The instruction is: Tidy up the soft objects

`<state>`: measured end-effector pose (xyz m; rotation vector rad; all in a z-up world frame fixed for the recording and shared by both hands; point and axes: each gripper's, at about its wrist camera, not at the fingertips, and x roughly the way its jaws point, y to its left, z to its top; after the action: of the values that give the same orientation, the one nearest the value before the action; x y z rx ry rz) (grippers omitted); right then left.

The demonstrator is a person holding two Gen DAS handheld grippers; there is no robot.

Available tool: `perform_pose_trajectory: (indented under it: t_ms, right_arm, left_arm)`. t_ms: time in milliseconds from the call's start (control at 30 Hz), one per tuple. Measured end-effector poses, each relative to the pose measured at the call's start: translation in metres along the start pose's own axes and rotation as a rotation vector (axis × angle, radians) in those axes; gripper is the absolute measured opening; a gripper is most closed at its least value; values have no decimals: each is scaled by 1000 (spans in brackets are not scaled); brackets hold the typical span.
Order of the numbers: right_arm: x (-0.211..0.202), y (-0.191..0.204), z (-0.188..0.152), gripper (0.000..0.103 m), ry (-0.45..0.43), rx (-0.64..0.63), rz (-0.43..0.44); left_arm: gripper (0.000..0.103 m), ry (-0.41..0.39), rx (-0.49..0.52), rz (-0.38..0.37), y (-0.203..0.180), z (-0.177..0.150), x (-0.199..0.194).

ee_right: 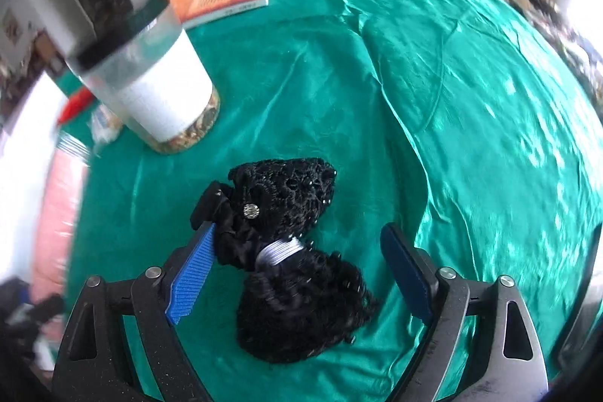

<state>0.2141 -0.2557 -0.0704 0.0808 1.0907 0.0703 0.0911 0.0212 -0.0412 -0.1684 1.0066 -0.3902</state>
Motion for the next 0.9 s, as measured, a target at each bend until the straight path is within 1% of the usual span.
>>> perform_pose_trajectory:
  t_ms: [33, 67, 133, 167, 233, 300, 400, 467, 533, 567, 600, 633, 667, 700, 733, 767, 800, 833, 900]
  right_arm:
    - [0, -2, 0, 43, 11, 33, 26]
    - [-3, -3, -2, 37, 7, 59, 15]
    - [-18, 4, -6, 36, -23, 65, 6]
    - [-27, 11, -8, 36, -36, 66, 22]
    - [-51, 32, -11, 36, -72, 65, 100]
    - [-79, 64, -9, 36, -108, 44, 208]
    - [-119, 130, -3, 36, -141, -9, 417]
    - [-142, 182, 0, 36, -154, -67, 550]
    - [-161, 236, -2, 36, -159, -139, 651]
    - [-166, 259, -4, 37, -155, -171, 691]
    - [-168, 283, -8, 39, -143, -202, 731]
    - [-166, 303, -12, 43, -126, -225, 764]
    - [-160, 320, -16, 55, -104, -247, 786]
    - [-152, 336, -21, 77, -69, -276, 791]
    - [-145, 345, -28, 82, -41, -296, 779]
    - [-138, 350, -32, 81, -26, -308, 752]
    - [-133, 348, -36, 81, -32, -315, 728]
    - [-130, 339, -40, 81, -51, -317, 700]
    - [-126, 314, -47, 81, -95, -309, 617]
  left_arm:
    - [31, -15, -9, -14, 3, 1, -9]
    - [31, -31, -16, -27, 5, 1, -21]
    - [31, -68, -30, -50, 13, 2, -47]
    - [31, -93, -31, -56, 19, 1, -63]
    - [31, -140, -29, -36, 31, 0, -90]
    - [31, -184, -46, 4, 50, -2, -120]
    - [31, -231, -95, 106, 88, -10, -160]
    - [31, -253, -135, 204, 118, -20, -187]
    - [32, -255, -175, 290, 145, -33, -205]
    - [32, -248, -203, 352, 160, -41, -212]
    - [39, -233, -228, 423, 173, -47, -216]
    - [46, -214, -247, 489, 186, -56, -217]
    - [69, -191, -261, 552, 196, -62, -216]
    - [90, -168, -273, 611, 206, -70, -214]
    - [93, -160, -282, 657, 213, -77, -214]
    - [93, -161, -289, 681, 217, -81, -214]
    - [93, -167, -299, 694, 220, -85, -215]
    - [93, -178, -307, 691, 220, -87, -215]
    - [93, -208, -321, 662, 217, -83, -217]
